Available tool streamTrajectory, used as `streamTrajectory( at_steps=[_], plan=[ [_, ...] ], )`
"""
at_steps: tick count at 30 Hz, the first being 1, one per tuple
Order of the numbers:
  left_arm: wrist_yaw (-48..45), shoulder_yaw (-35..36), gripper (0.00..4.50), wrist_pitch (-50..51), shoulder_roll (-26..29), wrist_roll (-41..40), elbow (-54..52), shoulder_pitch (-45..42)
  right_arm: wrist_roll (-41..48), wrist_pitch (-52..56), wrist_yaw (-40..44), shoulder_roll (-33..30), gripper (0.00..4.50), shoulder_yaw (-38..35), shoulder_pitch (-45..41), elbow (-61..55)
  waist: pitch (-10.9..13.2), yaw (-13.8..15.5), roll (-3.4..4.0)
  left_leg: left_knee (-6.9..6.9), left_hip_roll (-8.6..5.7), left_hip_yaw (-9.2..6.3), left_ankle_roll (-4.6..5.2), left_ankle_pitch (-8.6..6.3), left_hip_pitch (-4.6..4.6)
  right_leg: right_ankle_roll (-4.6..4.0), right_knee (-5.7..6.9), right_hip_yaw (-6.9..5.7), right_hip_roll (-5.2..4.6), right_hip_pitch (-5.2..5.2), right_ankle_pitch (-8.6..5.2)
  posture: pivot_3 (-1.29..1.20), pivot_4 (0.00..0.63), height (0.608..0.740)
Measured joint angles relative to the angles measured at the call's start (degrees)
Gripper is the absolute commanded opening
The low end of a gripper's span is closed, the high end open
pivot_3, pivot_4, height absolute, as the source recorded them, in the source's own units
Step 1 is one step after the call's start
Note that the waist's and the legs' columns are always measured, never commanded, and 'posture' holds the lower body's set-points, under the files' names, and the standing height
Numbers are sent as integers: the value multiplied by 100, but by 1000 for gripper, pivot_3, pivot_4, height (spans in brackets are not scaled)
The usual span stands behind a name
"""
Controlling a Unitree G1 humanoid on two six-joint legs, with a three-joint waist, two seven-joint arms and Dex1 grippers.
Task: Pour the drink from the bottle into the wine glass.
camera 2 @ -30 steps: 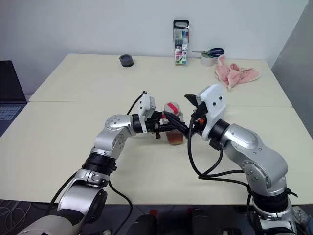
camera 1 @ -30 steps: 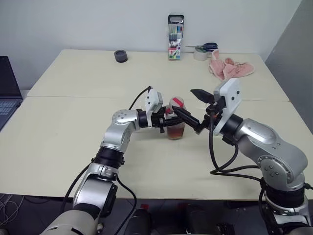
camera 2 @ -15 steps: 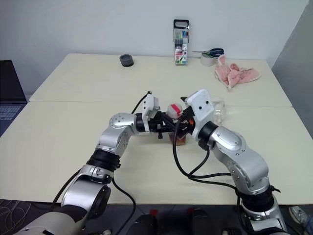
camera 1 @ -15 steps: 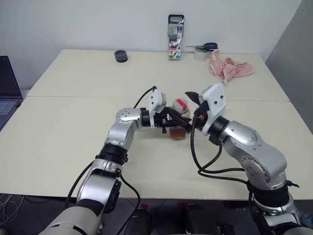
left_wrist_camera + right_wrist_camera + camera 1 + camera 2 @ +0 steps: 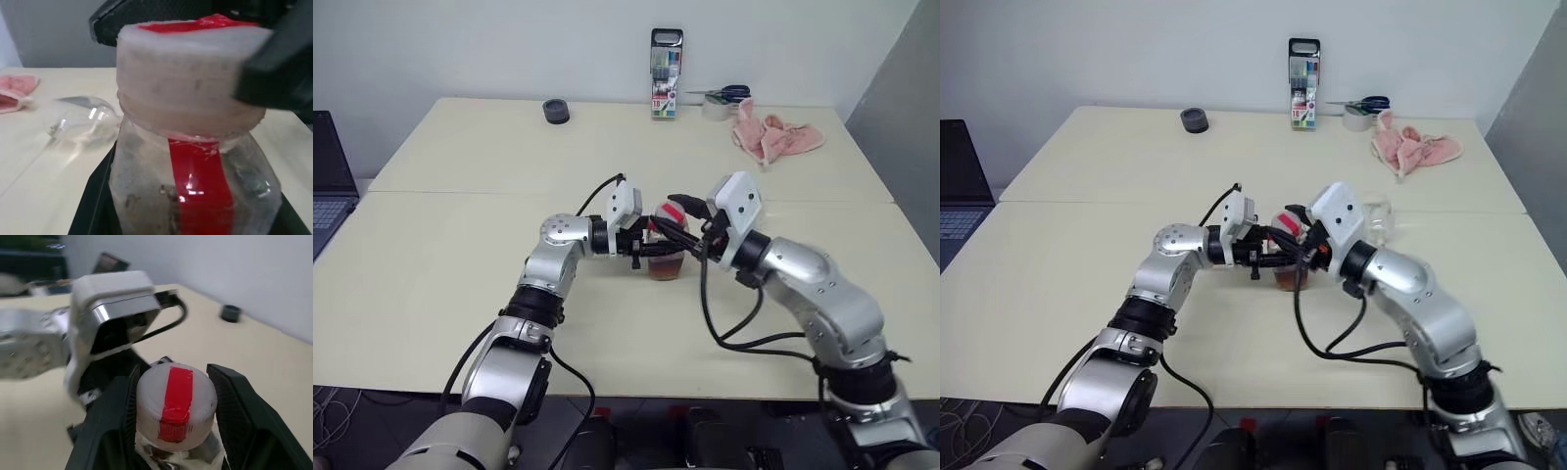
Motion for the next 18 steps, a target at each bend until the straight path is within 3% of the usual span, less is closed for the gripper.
streamTrajectory(
  at_steps=[4, 7, 8, 12, 18],
  plan=[
    [-195, -82, 1706, -1, 15, 8, -107, -7, 153, -403, 1593, -423, 1851, 90, -708, 989, 6, -32, 5, 0, 6, -4, 1, -1, 1, -1, 0, -3, 4, 1, 0, 0, 150, 740],
    [-174, -85, 1705, 117, 15, 7, -105, -6, 194, -400, 1785, -346, 1851, 67, -797, 1247, 6, -39, 5, 4, 6, -6, 1, -1, -9, -2, 0, -3, 2, -5, 0, 0, 150, 740],
    [-145, -78, 1705, 158, 15, 1, -106, -7, 183, -400, 1692, -274, 2597, 14, -740, 1240, 6, -39, 5, 8, 5, -8, 1, 0, -19, -2, 2, -4, 0, -14, 0, 0, 150, 740],
    [264, 107, 1695, 334, -40, -20, -79, -13, 124, -314, 909, -56, 3937, -317, -226, 770, 6, -20, 5, 19, 0, -9, -9, 5, -60, 0, 13, -2, -9, -56, 3, 0, 150, 740],
    [595, 179, 1694, 189, -179, 48, 259, -143, 226, 450, -626, 383, 3944, -860, 759, -1016, 5, 22, 5, 22, -1, -8, -22, 13, -98, 0, 16, -2, -9, -89, 5, 0, 150, 740]
  ],
)
